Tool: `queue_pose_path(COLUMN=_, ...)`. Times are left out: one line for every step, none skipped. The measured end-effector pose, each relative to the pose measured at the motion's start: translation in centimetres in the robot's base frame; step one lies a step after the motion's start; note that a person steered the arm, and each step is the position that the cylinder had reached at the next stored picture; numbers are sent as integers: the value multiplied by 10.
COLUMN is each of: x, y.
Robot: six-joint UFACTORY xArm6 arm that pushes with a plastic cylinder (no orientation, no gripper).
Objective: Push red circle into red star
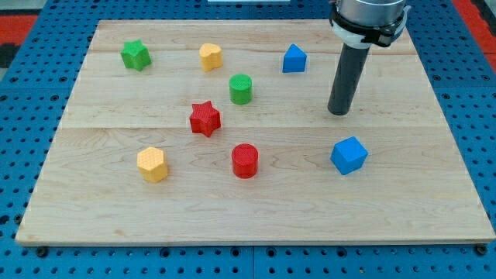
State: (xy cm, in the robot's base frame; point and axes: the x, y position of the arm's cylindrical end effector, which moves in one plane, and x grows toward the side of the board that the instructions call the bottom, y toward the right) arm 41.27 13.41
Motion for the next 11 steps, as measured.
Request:
queue_pose_path(x=-2, y=0)
queue_pose_path(x=-3, y=0)
queue_pose_path(x=-19, y=-2)
queue_pose_path(x=-42, y=-6)
queue_pose_path(x=-17, y=-20)
queue_pose_path(x=-14, y=-77)
queue_pose_path(x=33, y=-98)
queue_pose_path(x=101, y=-90)
queue_pose_path(x=139, y=-104)
queue_pose_path(x=75, y=-152)
queue_pose_path(x=60, y=-157)
